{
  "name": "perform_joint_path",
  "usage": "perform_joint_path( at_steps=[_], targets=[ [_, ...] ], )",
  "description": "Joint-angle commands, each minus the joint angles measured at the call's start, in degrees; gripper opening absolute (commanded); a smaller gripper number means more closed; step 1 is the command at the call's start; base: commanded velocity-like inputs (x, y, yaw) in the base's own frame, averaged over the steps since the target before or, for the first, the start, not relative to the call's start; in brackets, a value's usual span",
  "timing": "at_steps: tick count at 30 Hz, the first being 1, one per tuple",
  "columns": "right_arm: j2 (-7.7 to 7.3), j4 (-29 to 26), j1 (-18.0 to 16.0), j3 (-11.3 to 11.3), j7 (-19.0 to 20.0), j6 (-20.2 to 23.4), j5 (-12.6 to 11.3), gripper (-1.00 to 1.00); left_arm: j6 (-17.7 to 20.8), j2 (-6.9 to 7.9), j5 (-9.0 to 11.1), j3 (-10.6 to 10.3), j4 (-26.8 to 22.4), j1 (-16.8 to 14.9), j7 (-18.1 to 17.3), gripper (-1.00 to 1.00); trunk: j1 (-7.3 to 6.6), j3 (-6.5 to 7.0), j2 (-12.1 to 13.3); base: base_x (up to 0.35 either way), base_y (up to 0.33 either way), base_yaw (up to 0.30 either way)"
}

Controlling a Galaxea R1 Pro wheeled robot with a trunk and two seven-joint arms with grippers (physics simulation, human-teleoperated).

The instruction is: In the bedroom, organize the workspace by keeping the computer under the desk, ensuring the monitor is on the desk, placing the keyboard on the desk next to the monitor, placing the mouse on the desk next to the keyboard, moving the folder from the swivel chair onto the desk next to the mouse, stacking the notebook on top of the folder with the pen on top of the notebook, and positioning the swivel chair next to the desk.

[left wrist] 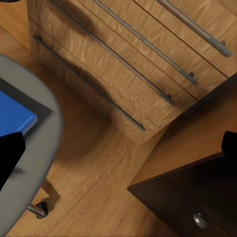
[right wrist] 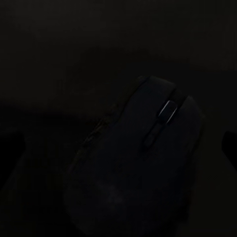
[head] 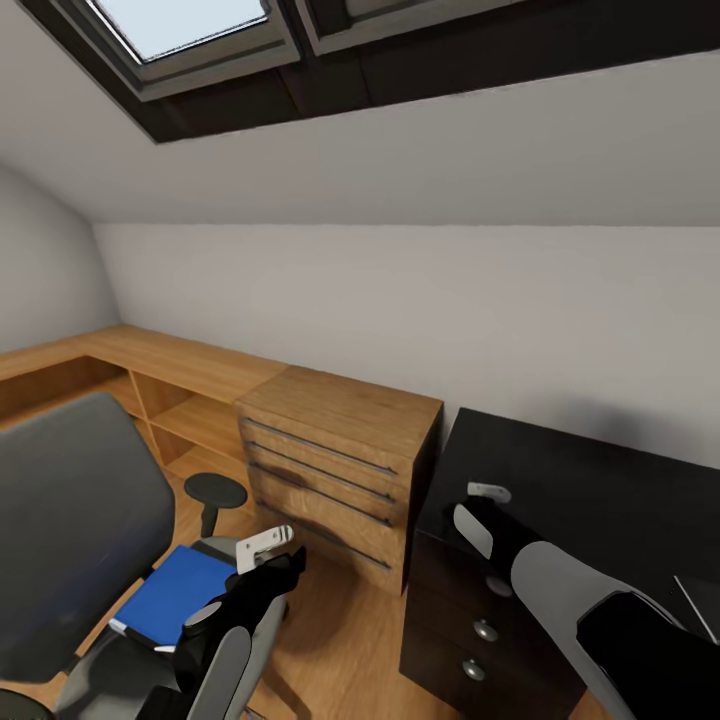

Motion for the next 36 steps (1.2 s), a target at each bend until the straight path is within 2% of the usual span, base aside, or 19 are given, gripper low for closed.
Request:
perform_joint_path(
  at_steps=[1, 8, 32, 33, 36],
  targets=[
    [-0.04, -0.11, -0.05, 0.49, -0.37, 0.31, -0.37, 1.0, 0.09, 0.0, 0.6, -0.06, -0.08, -0.05, 0.57, 1.0, 0.23, -0.25, -0.45, 0.0, 0.0, 0.0],
    [-0.04, -0.12, -0.03, 0.47, -0.37, 0.29, -0.37, 1.0, 0.09, -0.02, 0.65, -0.06, -0.05, -0.05, 0.57, 1.0, 1.76, -1.51, -3.26, 0.0, 0.0, 0.0],
    [-0.04, -0.14, -0.03, 0.61, -0.33, 0.21, -0.36, 1.0, 0.09, -0.02, 0.7, -0.06, -0.01, -0.05, 0.57, 1.0, 1.76, -1.51, -3.26, 0.0, 0.0, 0.0],
    [-0.04, -0.14, -0.03, 0.62, -0.32, 0.21, -0.36, -1.0, 0.09, -0.02, 0.7, -0.06, -0.01, -0.05, 0.57, 1.0, 1.76, -1.51, -3.26, 0.0, 0.0, 0.0],
    [-0.04, -0.14, -0.05, 0.73, -0.29, 0.22, -0.36, -1.0, 0.09, -0.02, 0.7, -0.06, -0.01, -0.05, 0.57, 1.0, 1.76, -1.51, -3.26, 0.0, 0.0, 0.0]
  ],
)
